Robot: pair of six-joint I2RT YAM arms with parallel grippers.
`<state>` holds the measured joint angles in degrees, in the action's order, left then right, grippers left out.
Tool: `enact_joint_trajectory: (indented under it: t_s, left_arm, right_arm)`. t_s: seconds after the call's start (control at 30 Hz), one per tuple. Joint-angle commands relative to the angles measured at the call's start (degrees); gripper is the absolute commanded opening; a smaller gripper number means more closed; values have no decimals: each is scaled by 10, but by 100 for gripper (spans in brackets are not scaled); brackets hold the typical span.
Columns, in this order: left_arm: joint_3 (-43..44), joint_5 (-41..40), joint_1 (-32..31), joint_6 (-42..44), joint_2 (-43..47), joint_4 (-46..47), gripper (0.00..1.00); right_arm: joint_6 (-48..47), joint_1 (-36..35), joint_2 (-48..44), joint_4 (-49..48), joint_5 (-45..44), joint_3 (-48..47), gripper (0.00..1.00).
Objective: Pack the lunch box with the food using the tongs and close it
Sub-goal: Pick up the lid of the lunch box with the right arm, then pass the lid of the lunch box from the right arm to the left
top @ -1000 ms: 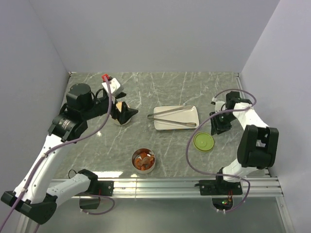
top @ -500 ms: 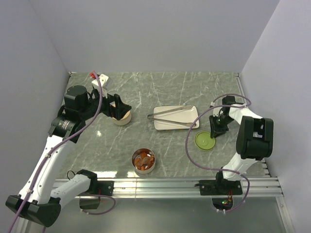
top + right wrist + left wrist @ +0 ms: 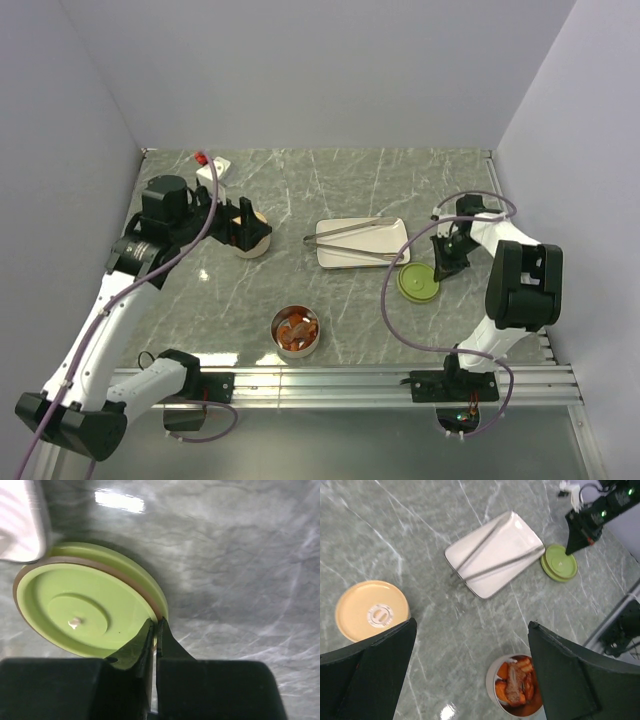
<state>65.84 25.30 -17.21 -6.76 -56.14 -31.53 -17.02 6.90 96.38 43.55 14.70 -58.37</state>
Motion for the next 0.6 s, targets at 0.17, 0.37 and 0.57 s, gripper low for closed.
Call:
enact_joint_trajectory:
  t_s: [0.17, 0.37, 0.57]
  left_arm:
    - [46, 218, 3, 20, -47, -45, 93]
    - [-33, 346, 2, -145, -10, 193, 89]
    - [-40, 361, 1, -211, -40, 285, 86]
  right_arm:
    - [22, -2, -115, 49, 209, -130, 0]
    - [76, -21, -177, 19, 265, -181, 0]
    - [37, -20, -197, 38, 259, -178, 0]
